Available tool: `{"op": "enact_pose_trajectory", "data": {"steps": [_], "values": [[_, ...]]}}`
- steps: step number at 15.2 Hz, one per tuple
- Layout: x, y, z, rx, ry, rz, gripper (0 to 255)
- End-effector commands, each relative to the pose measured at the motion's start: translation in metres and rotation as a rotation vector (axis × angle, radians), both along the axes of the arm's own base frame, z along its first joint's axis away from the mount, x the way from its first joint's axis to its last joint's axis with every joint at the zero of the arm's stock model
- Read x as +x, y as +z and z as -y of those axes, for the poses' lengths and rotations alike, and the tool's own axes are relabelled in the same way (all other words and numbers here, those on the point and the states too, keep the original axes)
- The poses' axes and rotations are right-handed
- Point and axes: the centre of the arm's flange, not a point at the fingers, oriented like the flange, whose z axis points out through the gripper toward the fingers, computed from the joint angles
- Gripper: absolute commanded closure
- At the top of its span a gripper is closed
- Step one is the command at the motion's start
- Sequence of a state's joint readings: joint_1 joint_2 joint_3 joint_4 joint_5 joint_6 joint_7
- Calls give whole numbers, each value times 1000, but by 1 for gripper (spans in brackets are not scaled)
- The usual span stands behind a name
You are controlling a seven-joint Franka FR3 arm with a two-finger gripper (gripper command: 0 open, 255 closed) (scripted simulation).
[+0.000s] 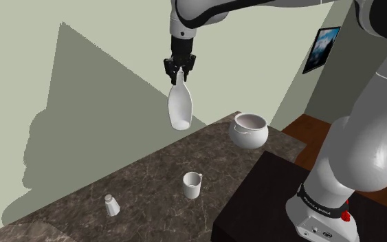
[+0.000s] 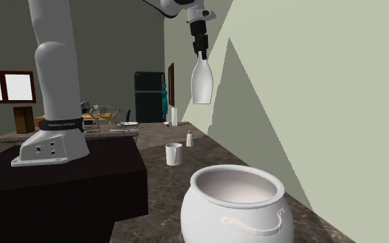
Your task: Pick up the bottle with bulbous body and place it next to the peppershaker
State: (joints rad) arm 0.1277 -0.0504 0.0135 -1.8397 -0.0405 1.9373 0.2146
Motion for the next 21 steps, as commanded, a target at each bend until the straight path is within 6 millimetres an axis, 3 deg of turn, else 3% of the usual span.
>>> {"op": "enact_pose_trajectory", "data": {"steps": [1, 19, 21], "values": [[4, 2, -27, 0, -1, 1, 255], [37, 2, -264, 0, -1, 1, 255], [37, -8, -264, 0, -1, 1, 255]]}}
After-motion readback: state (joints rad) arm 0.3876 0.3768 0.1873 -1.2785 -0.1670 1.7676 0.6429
